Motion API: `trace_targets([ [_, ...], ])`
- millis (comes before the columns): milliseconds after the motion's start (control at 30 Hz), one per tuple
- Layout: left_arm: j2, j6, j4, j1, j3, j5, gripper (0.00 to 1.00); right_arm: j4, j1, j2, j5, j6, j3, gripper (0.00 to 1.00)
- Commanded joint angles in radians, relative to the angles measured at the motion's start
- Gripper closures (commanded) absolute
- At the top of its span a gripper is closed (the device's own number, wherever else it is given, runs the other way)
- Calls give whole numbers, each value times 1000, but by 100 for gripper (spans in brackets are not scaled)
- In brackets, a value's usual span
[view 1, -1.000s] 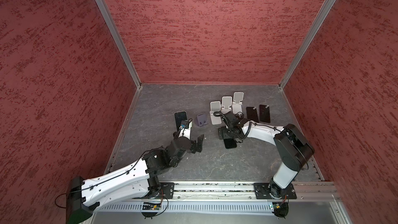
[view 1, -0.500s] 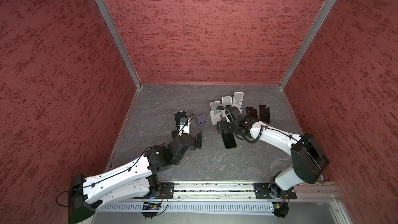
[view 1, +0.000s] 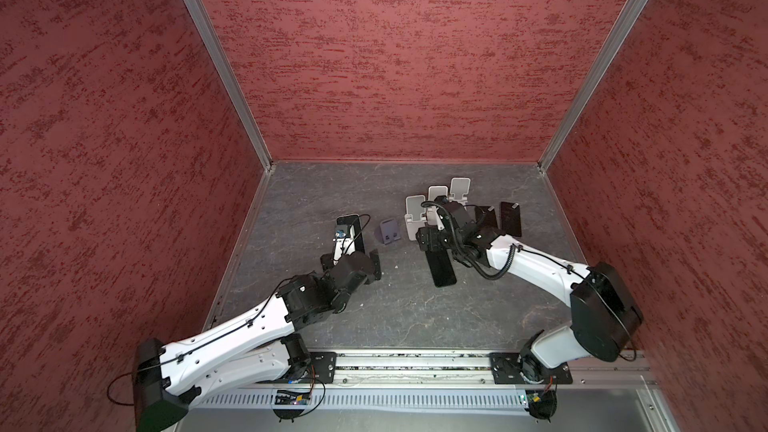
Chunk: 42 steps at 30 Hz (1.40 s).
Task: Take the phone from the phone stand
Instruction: 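Move the left gripper toward the purple-stand phone while the right gripper rises, then lower the left gripper over the top edge of the standing black phone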
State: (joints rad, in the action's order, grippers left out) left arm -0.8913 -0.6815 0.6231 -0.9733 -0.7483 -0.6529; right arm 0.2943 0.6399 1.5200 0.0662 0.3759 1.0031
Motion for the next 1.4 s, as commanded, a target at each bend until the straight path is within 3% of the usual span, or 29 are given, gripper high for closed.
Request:
trace_targets([
  [0,-4,-43,61,26,-32,0,0,-31,3,-31,35,-14,-1,1],
  [267,-50,-92,202,98,-86,13,0,-49,3,-27,36,-15,-13,1],
  [633,-84,-49,233,166,-126,48,0,-70,0,-62,48,-37,-30,1],
  [1367,-236,85,126,264,-190,145,0,-80,-17,-142,64,-42,-106,1],
])
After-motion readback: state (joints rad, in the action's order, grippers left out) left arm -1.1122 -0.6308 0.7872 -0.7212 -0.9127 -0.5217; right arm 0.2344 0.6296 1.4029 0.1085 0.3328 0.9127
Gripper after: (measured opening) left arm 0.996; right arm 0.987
